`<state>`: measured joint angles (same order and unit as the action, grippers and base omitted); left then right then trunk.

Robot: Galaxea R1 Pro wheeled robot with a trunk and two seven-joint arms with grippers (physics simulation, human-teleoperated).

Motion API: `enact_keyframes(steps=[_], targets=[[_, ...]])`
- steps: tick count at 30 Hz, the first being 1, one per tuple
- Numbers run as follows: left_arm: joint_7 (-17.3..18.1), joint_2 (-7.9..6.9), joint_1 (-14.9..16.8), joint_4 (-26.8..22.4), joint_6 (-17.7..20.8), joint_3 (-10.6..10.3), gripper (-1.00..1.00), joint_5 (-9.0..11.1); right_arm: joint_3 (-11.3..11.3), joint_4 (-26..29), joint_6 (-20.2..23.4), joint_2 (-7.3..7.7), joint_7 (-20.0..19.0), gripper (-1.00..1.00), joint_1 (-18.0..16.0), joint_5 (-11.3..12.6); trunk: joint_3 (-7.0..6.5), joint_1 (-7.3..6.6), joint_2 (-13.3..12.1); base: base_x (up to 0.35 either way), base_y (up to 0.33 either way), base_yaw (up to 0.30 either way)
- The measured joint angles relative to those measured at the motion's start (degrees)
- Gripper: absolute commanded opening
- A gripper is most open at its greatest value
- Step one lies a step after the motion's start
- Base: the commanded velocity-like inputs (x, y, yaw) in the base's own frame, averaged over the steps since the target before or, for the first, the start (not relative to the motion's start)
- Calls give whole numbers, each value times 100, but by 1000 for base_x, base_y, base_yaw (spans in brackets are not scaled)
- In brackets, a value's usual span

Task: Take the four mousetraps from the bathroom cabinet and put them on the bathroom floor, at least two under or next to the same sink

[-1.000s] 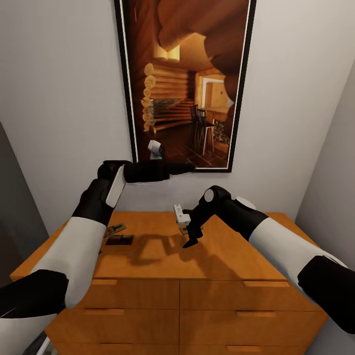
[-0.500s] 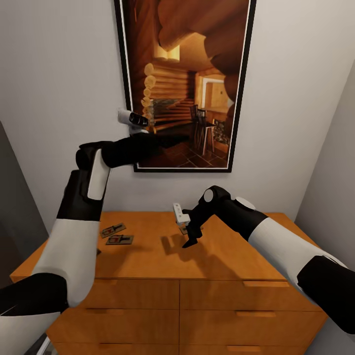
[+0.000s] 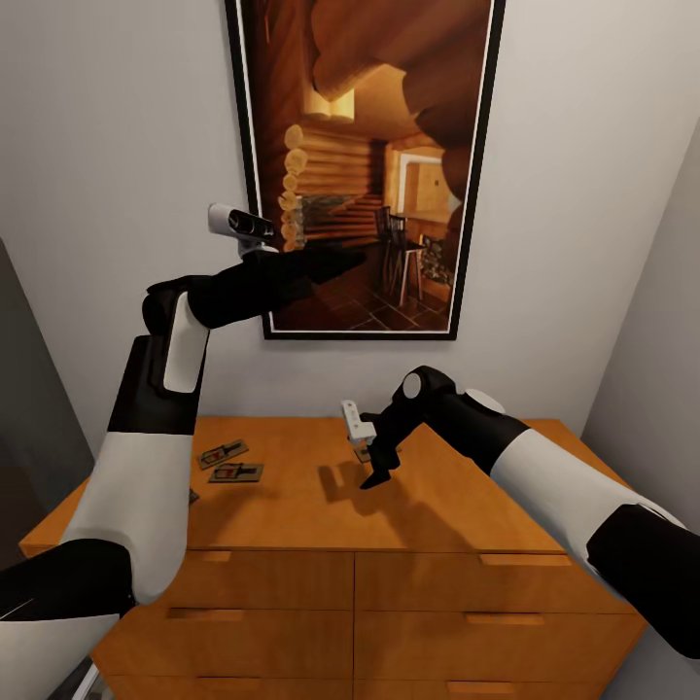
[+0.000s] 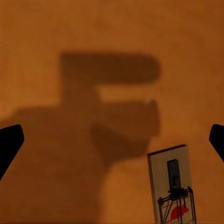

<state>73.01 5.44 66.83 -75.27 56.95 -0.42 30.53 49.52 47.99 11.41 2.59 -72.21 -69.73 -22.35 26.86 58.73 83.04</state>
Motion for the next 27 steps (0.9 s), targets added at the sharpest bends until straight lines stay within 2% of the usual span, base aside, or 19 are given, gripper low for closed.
enact_keyframes(steps=[16, 19, 20, 23, 27], targets=[[0, -8, -57, 20, 0, -9, 100, 8, -41, -7, -32, 60, -150, 100, 0, 41, 0, 0, 0, 0, 0, 0], [0, -9, -72, 23, 0, -9, 100, 6, -149, -5, -37, 89, -308, 100, 0, 41, -18, -21, -39, 0, 0, 0], [-3, -9, -76, 21, 1, -9, 100, 6, -318, -5, -42, 165, -429, 100, -1, 41, -36, -43, -79, 0, 0, 0], [-3, -5, -78, 20, 0, -14, 100, 5, -449, -4, -44, 220, -478, 100, 0, 44, -89, -109, -199, 0, 0, 0], [-2, -5, -79, 22, 0, -13, 100, 4, -580, -4, -48, 283, -523, 100, 0, 45, -90, -110, -201, 0, 0, 0]])
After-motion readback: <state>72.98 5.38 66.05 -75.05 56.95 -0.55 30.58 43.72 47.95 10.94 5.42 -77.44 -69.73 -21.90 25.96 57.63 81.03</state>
